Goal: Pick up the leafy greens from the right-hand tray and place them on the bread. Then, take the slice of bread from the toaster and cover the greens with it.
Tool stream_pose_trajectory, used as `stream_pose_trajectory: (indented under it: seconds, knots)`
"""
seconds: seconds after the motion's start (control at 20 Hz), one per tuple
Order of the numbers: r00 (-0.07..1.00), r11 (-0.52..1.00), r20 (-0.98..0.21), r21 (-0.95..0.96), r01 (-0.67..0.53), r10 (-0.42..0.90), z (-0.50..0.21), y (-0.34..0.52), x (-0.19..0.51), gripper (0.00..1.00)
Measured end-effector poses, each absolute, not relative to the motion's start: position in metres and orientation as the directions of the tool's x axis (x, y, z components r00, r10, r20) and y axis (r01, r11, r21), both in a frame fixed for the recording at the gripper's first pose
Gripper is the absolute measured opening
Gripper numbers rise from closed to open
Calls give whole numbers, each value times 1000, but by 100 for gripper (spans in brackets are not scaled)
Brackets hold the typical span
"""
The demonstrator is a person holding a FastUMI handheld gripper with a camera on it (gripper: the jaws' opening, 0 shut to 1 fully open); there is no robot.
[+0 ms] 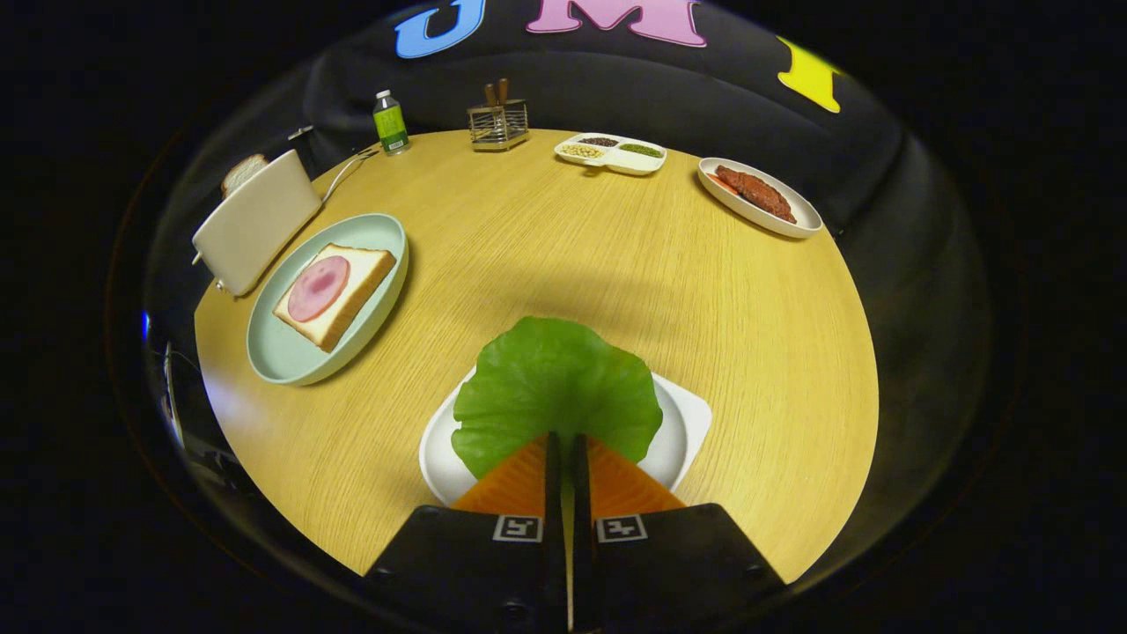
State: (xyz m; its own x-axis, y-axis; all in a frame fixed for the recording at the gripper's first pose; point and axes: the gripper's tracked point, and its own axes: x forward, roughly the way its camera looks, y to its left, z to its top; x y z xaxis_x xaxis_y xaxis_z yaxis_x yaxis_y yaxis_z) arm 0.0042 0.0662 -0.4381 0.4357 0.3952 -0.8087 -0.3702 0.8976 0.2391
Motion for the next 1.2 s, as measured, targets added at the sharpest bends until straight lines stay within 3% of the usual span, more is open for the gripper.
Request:
stream_pose_trajectory:
  seconds: [0.3, 0.6, 0.9, 1.2]
  knots:
    - [565, 916, -727, 244, -318, 390, -374, 58, 13, 5]
    - [636, 891, -626, 269, -366, 451, -291, 94, 17, 5]
    - [605, 822, -566, 289, -490, 560, -245, 181, 21, 5]
    - [548, 783, -571, 338, -522, 612, -252, 252, 23, 5]
